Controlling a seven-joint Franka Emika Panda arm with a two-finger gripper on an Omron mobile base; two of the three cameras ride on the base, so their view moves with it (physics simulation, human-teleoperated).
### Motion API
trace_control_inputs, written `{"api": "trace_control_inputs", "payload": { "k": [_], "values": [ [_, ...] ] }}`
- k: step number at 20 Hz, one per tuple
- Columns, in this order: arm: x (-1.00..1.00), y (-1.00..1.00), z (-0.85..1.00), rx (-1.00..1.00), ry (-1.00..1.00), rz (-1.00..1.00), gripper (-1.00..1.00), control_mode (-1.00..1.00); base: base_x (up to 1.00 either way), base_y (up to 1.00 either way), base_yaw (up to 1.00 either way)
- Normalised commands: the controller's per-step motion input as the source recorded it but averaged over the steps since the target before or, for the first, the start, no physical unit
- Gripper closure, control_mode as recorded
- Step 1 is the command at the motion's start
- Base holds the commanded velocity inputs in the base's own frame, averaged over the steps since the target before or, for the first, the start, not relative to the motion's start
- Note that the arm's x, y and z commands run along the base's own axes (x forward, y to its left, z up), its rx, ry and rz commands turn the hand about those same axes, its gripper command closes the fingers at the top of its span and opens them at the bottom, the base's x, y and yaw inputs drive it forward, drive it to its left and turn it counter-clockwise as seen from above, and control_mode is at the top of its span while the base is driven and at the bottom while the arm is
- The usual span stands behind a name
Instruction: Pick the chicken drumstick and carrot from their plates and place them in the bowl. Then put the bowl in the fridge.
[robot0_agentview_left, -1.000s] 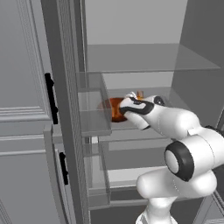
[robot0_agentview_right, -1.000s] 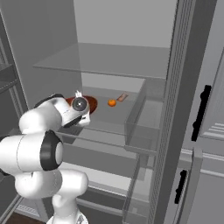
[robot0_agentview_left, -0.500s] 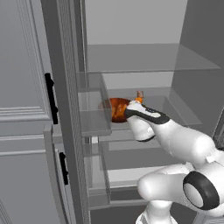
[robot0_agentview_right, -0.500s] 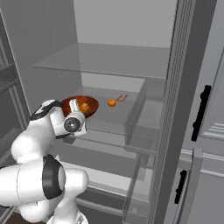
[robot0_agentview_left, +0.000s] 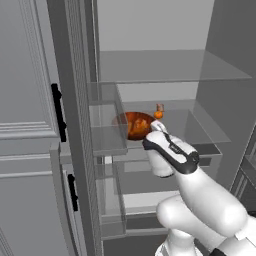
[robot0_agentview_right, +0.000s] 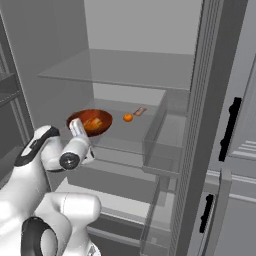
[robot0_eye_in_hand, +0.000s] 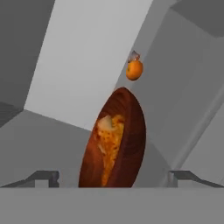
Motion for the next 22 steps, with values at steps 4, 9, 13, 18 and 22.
{"api": "trace_control_inputs", "payload": {
  "k": [4,9,13,18,22],
  "values": [
    [-0.51,-0.45,1.00,-0.10,0.16,0.00,-1.00,-1.00,0.00,0.00,0.00],
    [-0.56,-0.64,1.00,-0.08,0.18,0.00,-1.00,-1.00,0.00,0.00,0.00],
    [-0.48,-0.63,1.00,-0.09,0.09,0.00,-1.00,-1.00,0.00,0.00,0.00],
    [-0.75,-0.59,1.00,-0.12,0.17,0.01,-1.00,-1.00,0.00,0.00,0.00],
    [-1.00,-0.40,1.00,-0.27,0.49,0.03,-1.00,-1.00,0.00,0.00,0.00]
  ]
}}
